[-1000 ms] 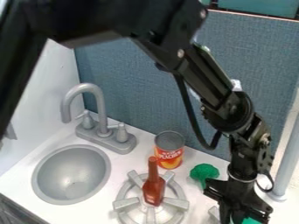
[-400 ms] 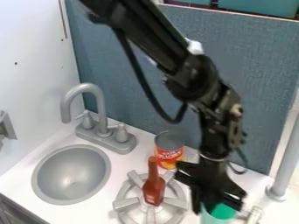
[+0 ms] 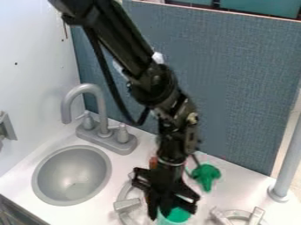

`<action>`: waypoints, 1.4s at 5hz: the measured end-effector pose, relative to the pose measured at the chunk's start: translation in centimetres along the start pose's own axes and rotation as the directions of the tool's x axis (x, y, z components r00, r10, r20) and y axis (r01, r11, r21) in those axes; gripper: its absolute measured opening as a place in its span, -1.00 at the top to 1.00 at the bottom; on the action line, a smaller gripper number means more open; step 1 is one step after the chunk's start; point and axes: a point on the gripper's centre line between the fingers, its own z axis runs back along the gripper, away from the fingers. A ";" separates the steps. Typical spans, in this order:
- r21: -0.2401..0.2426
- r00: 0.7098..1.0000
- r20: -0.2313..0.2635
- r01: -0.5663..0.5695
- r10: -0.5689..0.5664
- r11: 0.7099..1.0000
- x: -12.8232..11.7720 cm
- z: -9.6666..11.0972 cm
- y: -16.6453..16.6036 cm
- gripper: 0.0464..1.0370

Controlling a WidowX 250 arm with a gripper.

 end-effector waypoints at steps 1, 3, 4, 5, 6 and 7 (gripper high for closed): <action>-0.032 0.999 -0.002 0.047 -0.047 0.998 0.5 -1.7 0.2 0.88; -0.067 0.989 0.015 0.146 -0.145 0.987 0.8 -3.8 -0.6 0.88; -0.038 0.986 0.046 0.165 -0.163 0.986 0.7 -4.3 -1.3 0.88; -0.015 0.981 0.091 0.174 -0.172 0.985 0.6 -4.5 -1.4 0.84; -0.019 0.980 0.084 0.182 -0.179 0.983 -0.2 -4.9 -1.4 0.44; -0.031 0.979 0.126 0.165 -0.160 0.986 -0.5 -3.4 -1.4 -0.14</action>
